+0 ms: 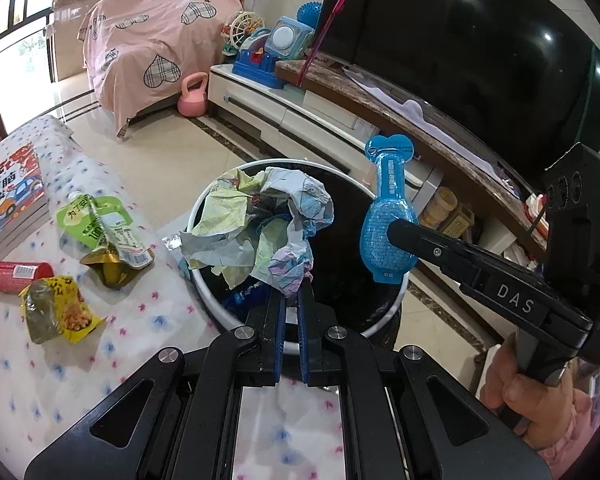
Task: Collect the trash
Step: 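Carry the paper and blue bottle over the bin and open both grippers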
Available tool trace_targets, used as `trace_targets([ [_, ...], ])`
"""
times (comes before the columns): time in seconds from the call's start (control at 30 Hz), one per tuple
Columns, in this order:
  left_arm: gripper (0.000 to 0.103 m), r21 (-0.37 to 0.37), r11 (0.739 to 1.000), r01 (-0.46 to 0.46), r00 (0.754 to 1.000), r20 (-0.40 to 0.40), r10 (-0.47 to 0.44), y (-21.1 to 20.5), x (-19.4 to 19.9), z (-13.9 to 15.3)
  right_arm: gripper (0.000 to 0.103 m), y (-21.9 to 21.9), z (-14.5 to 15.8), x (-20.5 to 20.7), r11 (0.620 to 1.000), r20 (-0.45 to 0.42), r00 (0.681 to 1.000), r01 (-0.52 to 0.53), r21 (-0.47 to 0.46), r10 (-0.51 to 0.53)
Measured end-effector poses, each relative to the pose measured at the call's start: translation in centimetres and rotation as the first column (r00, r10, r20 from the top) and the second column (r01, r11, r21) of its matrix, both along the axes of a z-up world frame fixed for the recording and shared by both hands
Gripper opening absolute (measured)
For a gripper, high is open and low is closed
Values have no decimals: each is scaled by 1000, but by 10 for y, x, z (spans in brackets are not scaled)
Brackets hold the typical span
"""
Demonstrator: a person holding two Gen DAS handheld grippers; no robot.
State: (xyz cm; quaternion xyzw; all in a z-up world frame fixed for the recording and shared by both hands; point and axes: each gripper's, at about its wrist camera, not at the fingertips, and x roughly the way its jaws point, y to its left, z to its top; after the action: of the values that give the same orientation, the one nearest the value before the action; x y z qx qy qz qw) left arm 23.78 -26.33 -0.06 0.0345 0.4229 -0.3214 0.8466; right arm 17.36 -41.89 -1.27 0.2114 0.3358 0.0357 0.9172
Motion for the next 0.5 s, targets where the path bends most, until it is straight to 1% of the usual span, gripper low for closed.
trace_targets([
  [0.2,5,14,1000,4,1000,-16,-3,-6,6,-8,14,-2,-9,7,1000,-26,1000,3,-1,-3],
  [0.37,6,15,1000,10,1000,-11,-10,-8,7,-11,15,-7,-17,14,1000,-45,999,3,1,-3],
  [0.4,10,19,1000,7,1000,-9,-7,-8,7,-12,15,-8,-19,15,1000,-49,999,2,3,-2],
  [0.43,16,19,1000,6,1000,-10,-6,-8,7,-12,15,-9,-20,16,1000,-53,999,3,6,-2],
  [0.47,30,17,1000,-1,1000,-10,1,-7,6,-12,17,-11,-21,17,1000,-55,998,5,11,-4],
  [0.5,39,18,1000,-10,1000,-9,10,-6,6,-12,19,-13,-22,18,1000,-56,998,8,19,-7],
])
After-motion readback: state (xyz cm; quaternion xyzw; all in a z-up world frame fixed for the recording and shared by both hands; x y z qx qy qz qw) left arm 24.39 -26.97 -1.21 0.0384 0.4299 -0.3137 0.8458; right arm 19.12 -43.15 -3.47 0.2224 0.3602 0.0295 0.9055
